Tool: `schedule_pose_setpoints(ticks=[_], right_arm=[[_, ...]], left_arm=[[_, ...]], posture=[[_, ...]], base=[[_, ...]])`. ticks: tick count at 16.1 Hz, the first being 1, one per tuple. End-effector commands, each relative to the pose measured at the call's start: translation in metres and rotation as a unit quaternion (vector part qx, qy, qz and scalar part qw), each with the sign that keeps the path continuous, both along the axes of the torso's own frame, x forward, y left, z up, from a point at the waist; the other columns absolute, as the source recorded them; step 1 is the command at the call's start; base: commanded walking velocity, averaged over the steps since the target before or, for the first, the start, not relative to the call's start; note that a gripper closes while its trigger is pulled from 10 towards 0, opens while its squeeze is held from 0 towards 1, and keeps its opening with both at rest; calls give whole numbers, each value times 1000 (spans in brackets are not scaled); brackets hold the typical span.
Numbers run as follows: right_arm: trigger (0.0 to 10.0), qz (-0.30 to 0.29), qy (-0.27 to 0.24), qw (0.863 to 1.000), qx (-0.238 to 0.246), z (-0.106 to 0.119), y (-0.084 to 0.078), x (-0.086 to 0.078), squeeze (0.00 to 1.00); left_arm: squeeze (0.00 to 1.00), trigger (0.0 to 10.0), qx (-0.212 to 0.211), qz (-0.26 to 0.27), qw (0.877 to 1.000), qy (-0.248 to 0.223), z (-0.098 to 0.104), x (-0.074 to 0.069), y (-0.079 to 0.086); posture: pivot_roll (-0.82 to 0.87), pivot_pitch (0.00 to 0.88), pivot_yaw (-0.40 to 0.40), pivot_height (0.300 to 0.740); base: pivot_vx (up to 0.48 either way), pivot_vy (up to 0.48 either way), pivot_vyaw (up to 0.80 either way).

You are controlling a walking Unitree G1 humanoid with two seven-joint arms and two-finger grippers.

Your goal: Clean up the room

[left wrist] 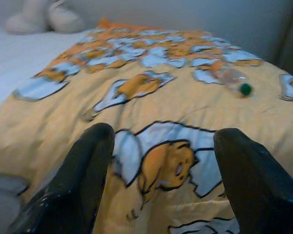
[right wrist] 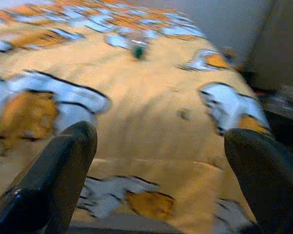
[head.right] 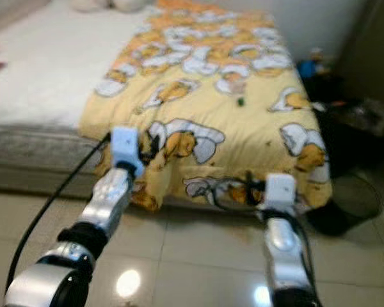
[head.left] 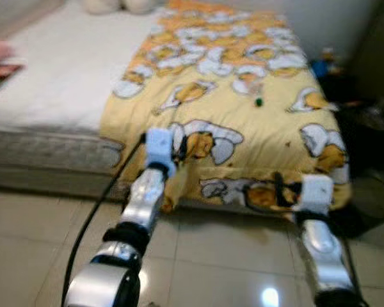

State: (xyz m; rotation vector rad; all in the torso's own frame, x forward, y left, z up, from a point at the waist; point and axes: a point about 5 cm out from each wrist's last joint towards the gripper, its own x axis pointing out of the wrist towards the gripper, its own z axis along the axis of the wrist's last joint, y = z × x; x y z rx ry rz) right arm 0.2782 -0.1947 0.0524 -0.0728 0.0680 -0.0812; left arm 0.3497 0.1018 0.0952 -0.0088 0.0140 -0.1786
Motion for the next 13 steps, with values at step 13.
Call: schedule_pose_setpoints(ticks=[13], right_arm=[[10000,3,-11,1000,-10,5,1,9,0]], left_arm=[[0,10000,11,-33,999,-13,10,4,-1]], posture=[[14,0,26,740]], base=[[477,0,105]])
